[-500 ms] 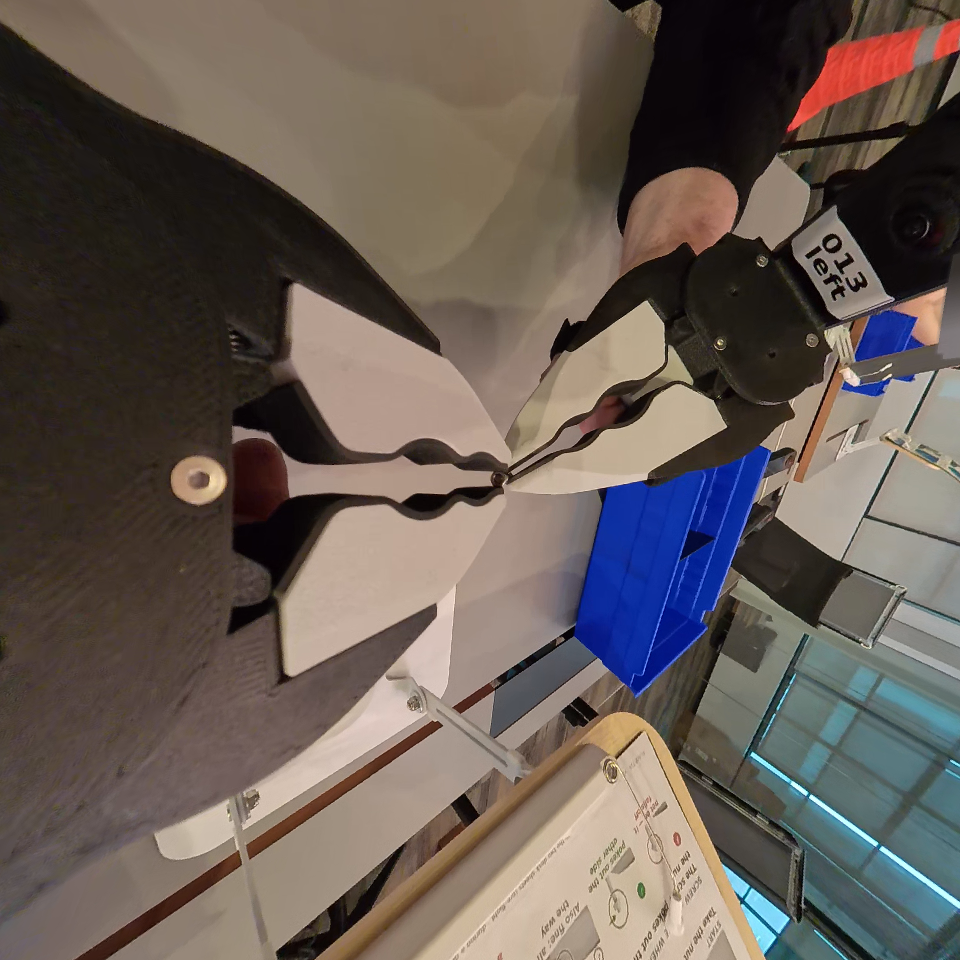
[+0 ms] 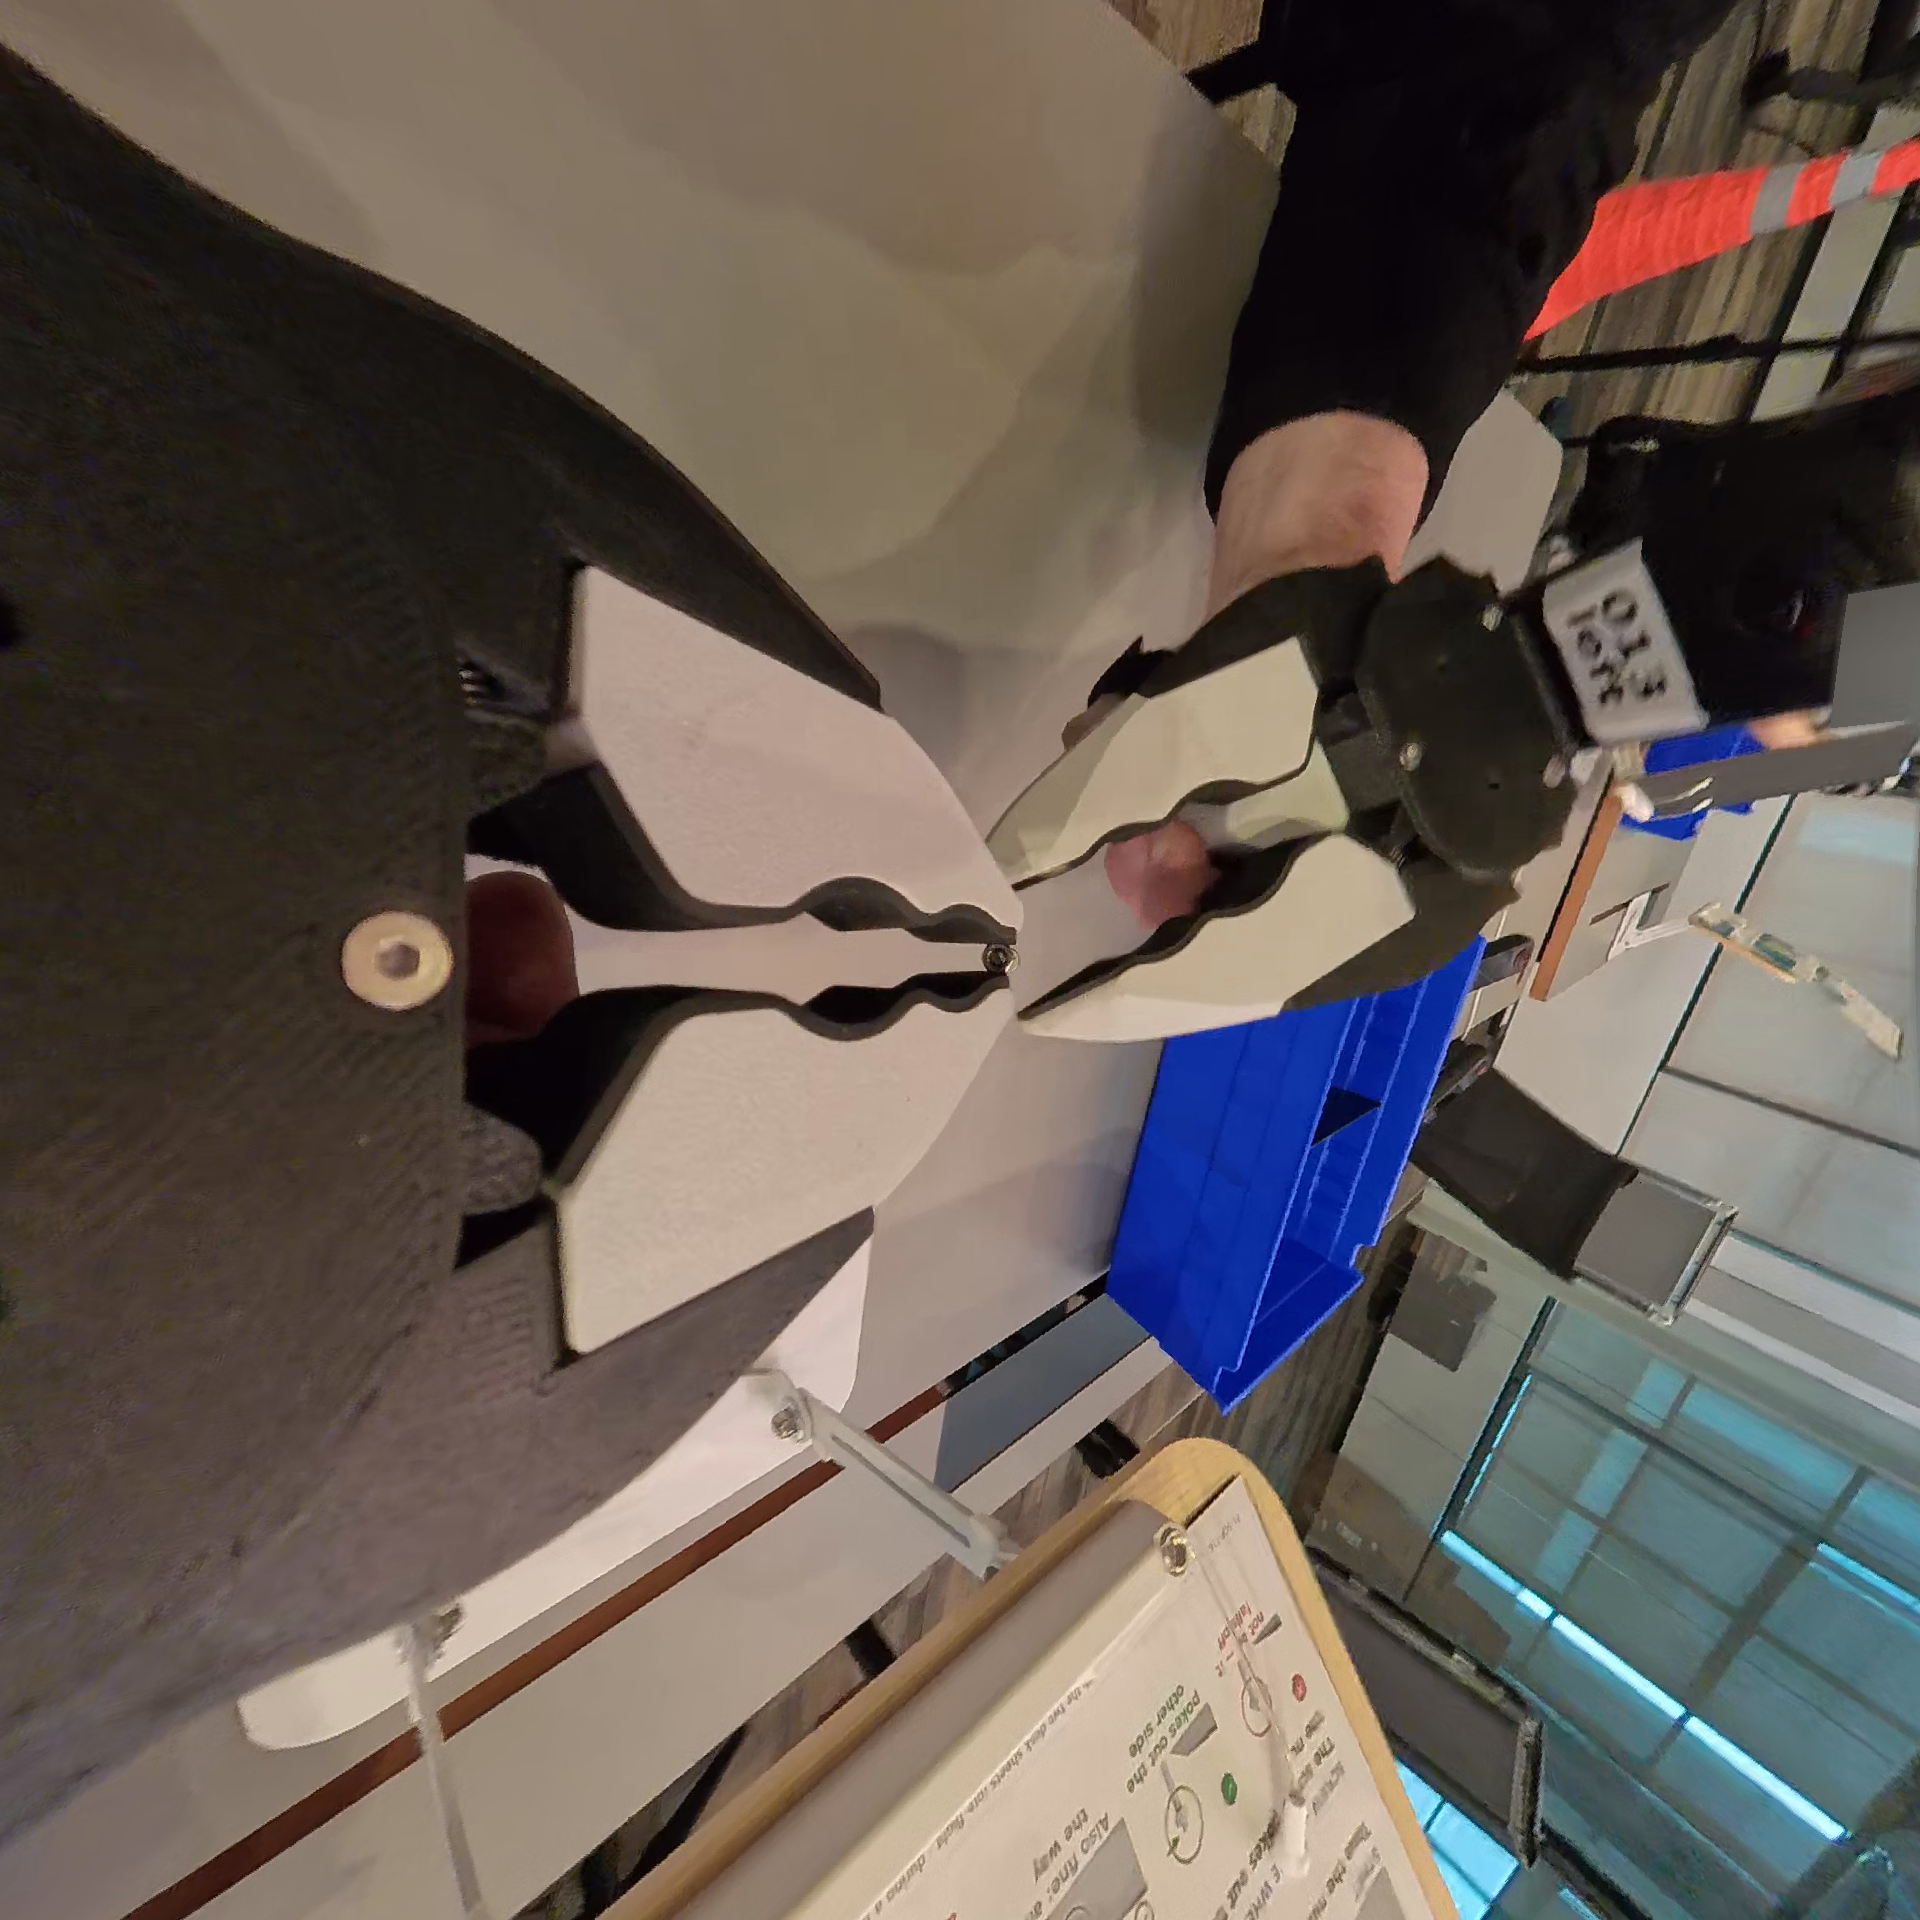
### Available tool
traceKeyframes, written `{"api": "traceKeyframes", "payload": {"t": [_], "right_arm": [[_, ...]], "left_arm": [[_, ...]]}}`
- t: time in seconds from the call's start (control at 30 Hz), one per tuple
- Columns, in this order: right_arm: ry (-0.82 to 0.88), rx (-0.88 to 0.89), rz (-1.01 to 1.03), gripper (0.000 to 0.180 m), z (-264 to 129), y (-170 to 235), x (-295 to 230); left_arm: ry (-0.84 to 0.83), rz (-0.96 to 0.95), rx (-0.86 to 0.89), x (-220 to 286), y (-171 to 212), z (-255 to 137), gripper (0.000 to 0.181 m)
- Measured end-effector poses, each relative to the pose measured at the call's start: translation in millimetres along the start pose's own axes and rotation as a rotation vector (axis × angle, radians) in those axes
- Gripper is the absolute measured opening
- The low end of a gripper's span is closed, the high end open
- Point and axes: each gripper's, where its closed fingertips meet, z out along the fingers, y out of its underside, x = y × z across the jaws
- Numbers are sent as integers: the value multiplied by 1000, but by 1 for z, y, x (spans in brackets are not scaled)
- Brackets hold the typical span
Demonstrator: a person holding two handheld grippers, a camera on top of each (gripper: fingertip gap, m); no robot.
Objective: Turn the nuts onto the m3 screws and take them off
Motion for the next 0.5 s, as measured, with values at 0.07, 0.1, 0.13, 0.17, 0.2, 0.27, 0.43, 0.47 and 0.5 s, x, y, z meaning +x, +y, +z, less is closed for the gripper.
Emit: {"api": "traceKeyframes", "payload": {"t": [0.07, 0.1, 0.13, 0.17, 0.2, 0.27, 0.43, 0.47, 0.5], "right_arm": [[-27, 28, -5, 5, -2, -4, -4], [-41, 47, 1, 5, -3, -7, -5], [-57, 74, 13, 5, -4, -10, -7], [-70, 98, 28, 5, -6, -13, -8], [-81, 119, 42, 5, -7, -14, -8], [-95, 168, 79, 5, -10, -19, -7], [-117, 236, 120, 5, -14, -26, -7], [-126, 250, 129, 5, -15, -28, -8], [-127, 254, 132, 5, -15, -28, -7]], "left_arm": [[40, -64, 28, 2, -1, 0, 28], [74, -111, 56, 4, -4, -1, 27], [99, -164, 96, 5, -8, -3, 27], [116, -217, 138, 3, -12, -5, 26], [141, -269, 178, 3, -16, -7, 24], [186, -368, 254, 2, -23, -11, 21], [244, -480, 321, 2, -31, -12, 25], [255, -493, 335, 2, -32, -13, 21], [271, -504, 341, 3, -32, -13, 18]]}}
